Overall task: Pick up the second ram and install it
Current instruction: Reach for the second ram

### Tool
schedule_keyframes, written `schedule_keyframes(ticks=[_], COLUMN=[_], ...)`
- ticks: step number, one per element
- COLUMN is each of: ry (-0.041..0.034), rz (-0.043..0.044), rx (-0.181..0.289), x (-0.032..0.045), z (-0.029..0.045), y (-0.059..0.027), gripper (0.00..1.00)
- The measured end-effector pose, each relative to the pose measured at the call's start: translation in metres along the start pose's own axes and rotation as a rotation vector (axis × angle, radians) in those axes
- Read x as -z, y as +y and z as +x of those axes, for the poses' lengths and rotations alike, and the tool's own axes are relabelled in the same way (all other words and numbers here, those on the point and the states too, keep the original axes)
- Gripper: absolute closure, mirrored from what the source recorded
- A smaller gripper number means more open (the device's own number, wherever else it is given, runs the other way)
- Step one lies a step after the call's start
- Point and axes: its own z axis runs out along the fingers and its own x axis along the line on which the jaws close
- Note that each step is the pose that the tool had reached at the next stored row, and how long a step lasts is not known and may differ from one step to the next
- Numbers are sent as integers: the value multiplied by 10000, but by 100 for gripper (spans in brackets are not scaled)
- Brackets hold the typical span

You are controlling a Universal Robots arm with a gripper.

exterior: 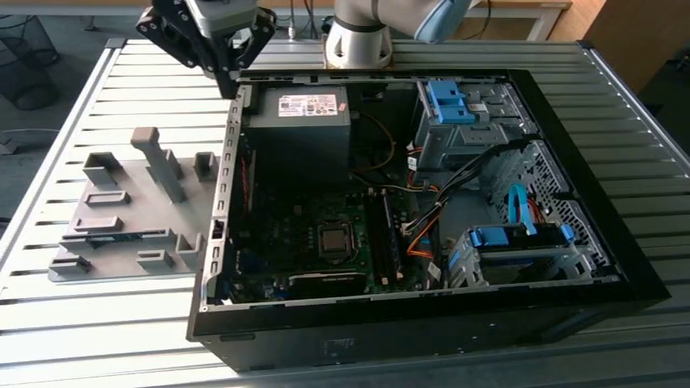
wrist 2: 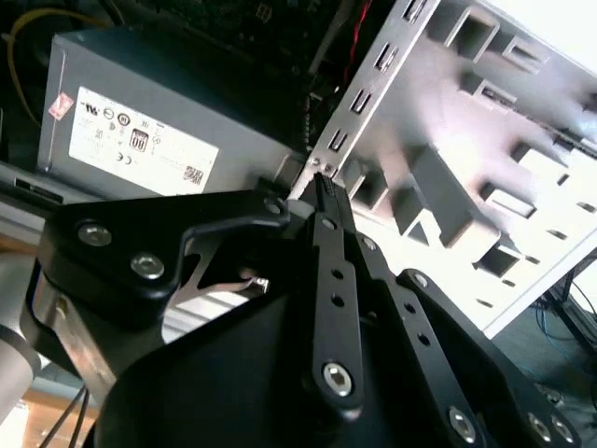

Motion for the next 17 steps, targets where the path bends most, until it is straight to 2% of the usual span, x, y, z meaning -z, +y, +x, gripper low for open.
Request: schedule_keyframes(ticks=[6,10,14,17], ry=[3,51,57,58], rz=[2,3,3,4], rx=[-2,43,60,60], x=[-2,-12,-14,-14], z=[79,140,204,207], y=[-154,-178,-193,-193], gripper=[90,90,90,90])
